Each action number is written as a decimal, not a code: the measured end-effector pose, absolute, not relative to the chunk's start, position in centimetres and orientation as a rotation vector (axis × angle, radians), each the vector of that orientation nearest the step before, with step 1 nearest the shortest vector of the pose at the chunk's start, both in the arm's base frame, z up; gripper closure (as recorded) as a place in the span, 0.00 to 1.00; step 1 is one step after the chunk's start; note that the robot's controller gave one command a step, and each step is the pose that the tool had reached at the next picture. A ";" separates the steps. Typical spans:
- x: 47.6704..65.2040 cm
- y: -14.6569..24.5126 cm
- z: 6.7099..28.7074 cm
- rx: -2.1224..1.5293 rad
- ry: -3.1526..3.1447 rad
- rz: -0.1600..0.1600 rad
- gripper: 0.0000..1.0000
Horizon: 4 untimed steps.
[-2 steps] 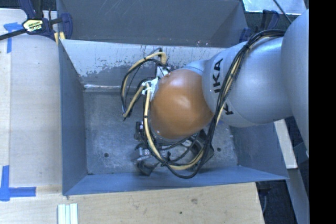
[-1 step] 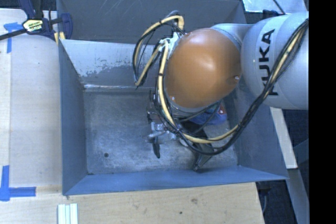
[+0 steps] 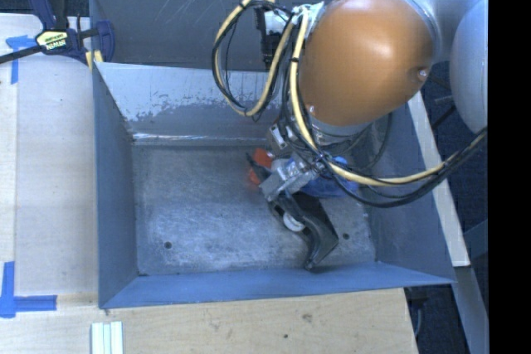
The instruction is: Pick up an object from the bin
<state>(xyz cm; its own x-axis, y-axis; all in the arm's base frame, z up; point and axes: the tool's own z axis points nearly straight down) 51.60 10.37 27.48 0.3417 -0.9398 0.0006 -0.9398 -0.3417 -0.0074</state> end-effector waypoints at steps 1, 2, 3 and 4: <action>52.2 8.9 24.5 -2.838 1.352 0.006 1.00; 52.2 5.5 22.3 -2.804 1.417 0.003 1.00; 53.9 15.9 13.2 -2.915 1.170 0.012 1.00; 56.3 16.4 16.8 -2.914 1.161 -0.003 1.00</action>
Offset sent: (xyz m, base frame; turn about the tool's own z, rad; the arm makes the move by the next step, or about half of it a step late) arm 0.0063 -0.0143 -0.0287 -0.3351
